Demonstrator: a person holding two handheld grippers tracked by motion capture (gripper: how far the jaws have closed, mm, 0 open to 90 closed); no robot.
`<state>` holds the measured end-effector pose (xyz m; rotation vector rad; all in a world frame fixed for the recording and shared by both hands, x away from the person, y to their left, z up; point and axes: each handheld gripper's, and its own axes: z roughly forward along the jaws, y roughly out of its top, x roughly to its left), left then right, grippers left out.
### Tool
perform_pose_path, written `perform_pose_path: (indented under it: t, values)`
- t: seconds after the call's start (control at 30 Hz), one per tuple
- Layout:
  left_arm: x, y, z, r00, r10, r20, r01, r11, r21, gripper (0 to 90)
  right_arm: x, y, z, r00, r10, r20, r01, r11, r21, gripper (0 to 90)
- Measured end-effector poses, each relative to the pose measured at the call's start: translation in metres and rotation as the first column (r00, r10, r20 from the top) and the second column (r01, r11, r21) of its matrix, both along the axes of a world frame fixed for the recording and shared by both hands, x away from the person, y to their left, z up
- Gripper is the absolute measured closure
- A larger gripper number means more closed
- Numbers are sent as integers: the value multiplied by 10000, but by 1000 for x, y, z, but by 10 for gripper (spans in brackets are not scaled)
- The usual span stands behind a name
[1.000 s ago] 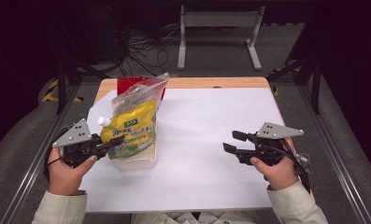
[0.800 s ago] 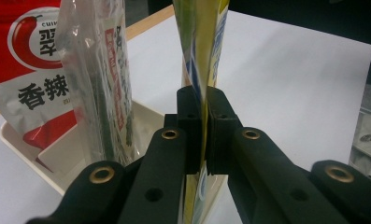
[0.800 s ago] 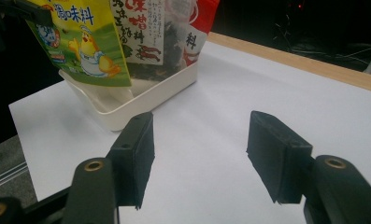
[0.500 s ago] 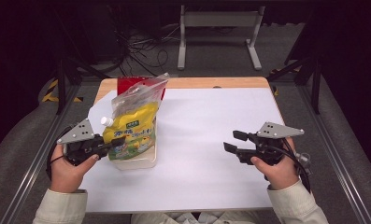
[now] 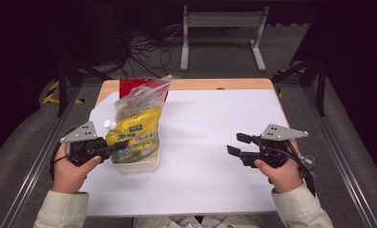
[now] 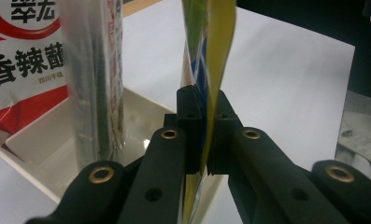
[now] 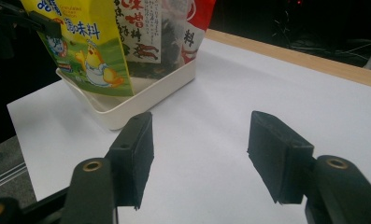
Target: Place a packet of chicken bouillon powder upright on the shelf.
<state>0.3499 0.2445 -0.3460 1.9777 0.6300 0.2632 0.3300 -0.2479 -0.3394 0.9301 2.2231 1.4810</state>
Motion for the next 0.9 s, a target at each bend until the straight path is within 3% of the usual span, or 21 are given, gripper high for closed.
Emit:
perform_pose_path:
  t: [0.67, 0.9]
  values:
    - [-2, -1, 3, 9959, 850, -318, -844, 9962, 194, 867, 0, 1, -1, 10000, -12, -35, 12, 10000, -14, 403]
    - [1, -7, -2, 9944, 908, -549, -876, 9944, 592, 867, 0, 1, -1, 10000, 1, -28, -1, 10000, -31, 402]
